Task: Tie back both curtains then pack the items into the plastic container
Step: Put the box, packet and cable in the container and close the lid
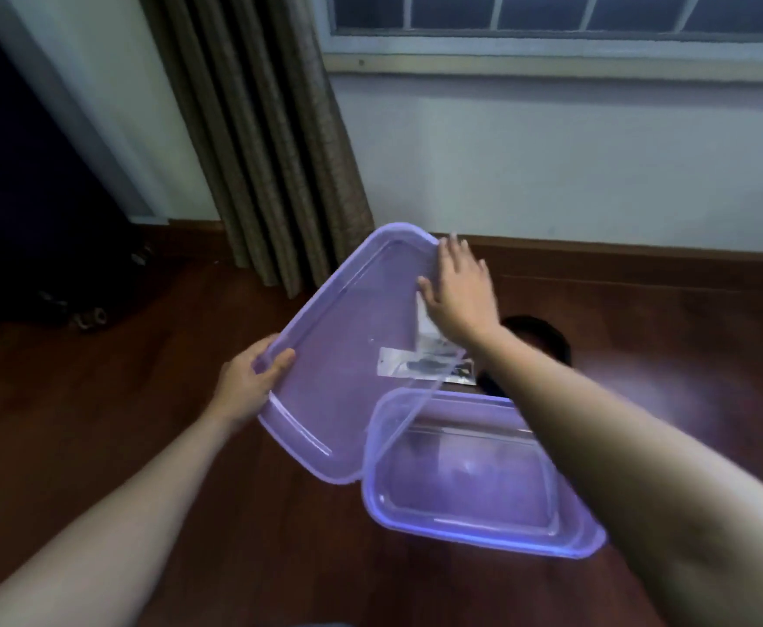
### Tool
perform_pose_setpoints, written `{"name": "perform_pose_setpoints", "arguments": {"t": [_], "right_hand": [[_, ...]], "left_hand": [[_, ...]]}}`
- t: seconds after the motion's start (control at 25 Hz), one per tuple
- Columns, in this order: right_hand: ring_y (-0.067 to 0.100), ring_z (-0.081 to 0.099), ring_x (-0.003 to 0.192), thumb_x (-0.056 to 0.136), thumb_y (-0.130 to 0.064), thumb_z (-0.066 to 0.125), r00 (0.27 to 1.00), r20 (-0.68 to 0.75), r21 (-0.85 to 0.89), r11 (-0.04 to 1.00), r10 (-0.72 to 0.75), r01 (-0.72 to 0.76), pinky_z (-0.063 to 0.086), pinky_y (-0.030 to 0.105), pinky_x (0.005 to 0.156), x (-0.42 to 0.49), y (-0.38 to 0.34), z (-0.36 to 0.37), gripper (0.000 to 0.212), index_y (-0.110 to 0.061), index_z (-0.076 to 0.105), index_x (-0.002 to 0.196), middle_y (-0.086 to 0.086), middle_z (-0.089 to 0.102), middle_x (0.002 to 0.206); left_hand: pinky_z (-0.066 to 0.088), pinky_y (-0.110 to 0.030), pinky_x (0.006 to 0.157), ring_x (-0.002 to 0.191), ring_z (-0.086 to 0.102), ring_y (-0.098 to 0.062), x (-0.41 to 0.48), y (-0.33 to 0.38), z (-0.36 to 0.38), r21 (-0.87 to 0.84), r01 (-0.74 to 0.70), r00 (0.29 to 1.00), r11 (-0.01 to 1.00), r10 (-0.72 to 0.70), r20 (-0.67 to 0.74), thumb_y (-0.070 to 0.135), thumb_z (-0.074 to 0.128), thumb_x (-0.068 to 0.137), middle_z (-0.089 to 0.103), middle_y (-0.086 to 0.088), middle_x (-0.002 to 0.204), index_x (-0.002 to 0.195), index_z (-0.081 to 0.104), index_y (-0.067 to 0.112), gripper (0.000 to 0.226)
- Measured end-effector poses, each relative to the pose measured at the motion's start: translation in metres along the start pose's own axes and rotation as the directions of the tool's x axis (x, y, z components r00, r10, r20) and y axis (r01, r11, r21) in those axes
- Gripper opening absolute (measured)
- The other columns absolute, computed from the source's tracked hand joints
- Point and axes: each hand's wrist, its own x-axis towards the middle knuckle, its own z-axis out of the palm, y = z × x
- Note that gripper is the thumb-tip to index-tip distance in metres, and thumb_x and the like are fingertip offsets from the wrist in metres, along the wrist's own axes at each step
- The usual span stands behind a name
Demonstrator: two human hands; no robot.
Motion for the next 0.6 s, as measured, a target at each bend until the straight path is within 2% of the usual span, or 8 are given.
{"name": "perform_pose_setpoints", "arguments": {"t": [0.04, 0.12, 0.2, 0.28, 0.36, 0.44, 0.52, 0.6], "right_hand": [[0.029, 0.005, 0.146, 0.096, -0.037, 0.039, 0.999, 0.046, -0.012, 1.000, -0.017, 0.018, 0.007, 0.044, 0.116, -0.008, -0.025, 0.025, 0.069, -0.004, 0.008, 0.148, 0.016, 0.003, 0.158], [0.028, -0.004, 0.146, 0.095, -0.045, 0.031, 0.985, 0.154, 0.054, 0.996, -0.083, 0.075, -0.002, 0.043, 0.117, -0.038, -0.072, 0.079, 0.072, -0.005, 0.004, 0.148, 0.014, -0.005, 0.158], [0.026, -0.006, 0.147, 0.085, -0.057, 0.010, 0.946, 0.273, 0.120, 0.982, -0.172, 0.144, -0.005, 0.042, 0.117, -0.073, -0.108, 0.130, 0.081, -0.007, 0.006, 0.148, 0.011, -0.005, 0.158], [0.024, -0.008, 0.146, 0.075, -0.060, -0.001, 0.892, 0.393, 0.142, 0.974, -0.221, 0.178, -0.008, 0.041, 0.116, -0.101, -0.125, 0.173, 0.090, -0.009, 0.005, 0.149, 0.009, -0.006, 0.159], [0.023, -0.008, 0.147, 0.079, -0.062, -0.001, 0.852, 0.484, 0.135, 0.979, -0.199, 0.152, -0.009, 0.039, 0.116, -0.117, -0.128, 0.204, 0.088, -0.009, 0.003, 0.149, 0.008, -0.006, 0.159], [0.023, -0.008, 0.146, 0.073, -0.073, -0.011, 0.827, 0.534, 0.127, 0.984, -0.175, 0.127, -0.009, 0.038, 0.116, -0.124, -0.124, 0.221, 0.099, -0.010, 0.000, 0.149, 0.007, -0.006, 0.159], [0.023, -0.010, 0.146, 0.064, -0.073, -0.018, 0.802, 0.574, 0.106, 0.986, -0.167, 0.129, -0.009, 0.038, 0.116, -0.127, -0.121, 0.232, 0.106, -0.011, -0.003, 0.149, 0.007, -0.009, 0.159], [0.024, -0.011, 0.146, 0.080, -0.066, -0.012, 0.774, 0.611, 0.090, 0.986, -0.168, 0.142, -0.007, 0.039, 0.117, -0.130, -0.120, 0.239, 0.089, -0.009, -0.004, 0.148, 0.008, -0.011, 0.158]], "left_hand": [[0.045, -0.006, 0.078, 0.086, 0.059, 0.014, -0.007, -0.018, -0.008, -0.025, 0.055, 0.997, 0.998, -0.056, -0.054, 0.039, 0.065, 0.083, 0.069, 0.030, 0.084, 0.092, 0.065, 0.045, 0.011], [0.046, -0.029, 0.091, 0.107, 0.061, -0.014, -0.022, -0.057, -0.020, -0.038, 0.222, 0.958, 0.974, -0.225, -0.178, 0.040, 0.064, 0.085, 0.071, 0.004, 0.108, 0.113, 0.066, 0.028, 0.031], [0.044, -0.036, 0.094, 0.113, 0.059, -0.027, -0.034, -0.092, -0.026, -0.006, 0.376, 0.885, 0.926, -0.361, -0.294, 0.037, 0.062, 0.087, 0.067, -0.011, 0.117, 0.120, 0.063, 0.013, 0.040], [0.044, -0.038, 0.093, 0.111, 0.059, -0.035, -0.043, -0.117, -0.024, 0.052, 0.441, 0.853, 0.896, -0.401, -0.335, 0.039, 0.059, 0.088, 0.067, -0.016, 0.116, 0.117, 0.064, 0.012, 0.039], [0.045, -0.039, 0.093, 0.110, 0.058, -0.040, -0.045, -0.136, -0.018, 0.105, 0.484, 0.834, 0.869, -0.421, -0.357, 0.040, 0.056, 0.089, 0.066, -0.019, 0.116, 0.115, 0.064, 0.012, 0.039], [0.045, -0.040, 0.092, 0.110, 0.057, -0.042, -0.044, -0.151, -0.009, 0.114, 0.534, 0.804, 0.838, -0.462, -0.374, 0.042, 0.055, 0.089, 0.065, -0.020, 0.116, 0.117, 0.064, 0.012, 0.041], [0.047, -0.040, 0.090, 0.109, 0.058, -0.043, -0.044, -0.163, -0.002, 0.129, 0.571, 0.784, 0.811, -0.492, -0.378, 0.043, 0.054, 0.089, 0.065, -0.022, 0.116, 0.120, 0.061, 0.012, 0.044], [0.047, -0.041, 0.089, 0.109, 0.057, -0.044, -0.044, -0.175, 0.002, 0.192, 0.604, 0.770, 0.773, -0.505, -0.389, 0.043, 0.053, 0.090, 0.064, -0.026, 0.114, 0.122, 0.060, 0.009, 0.047]]}}
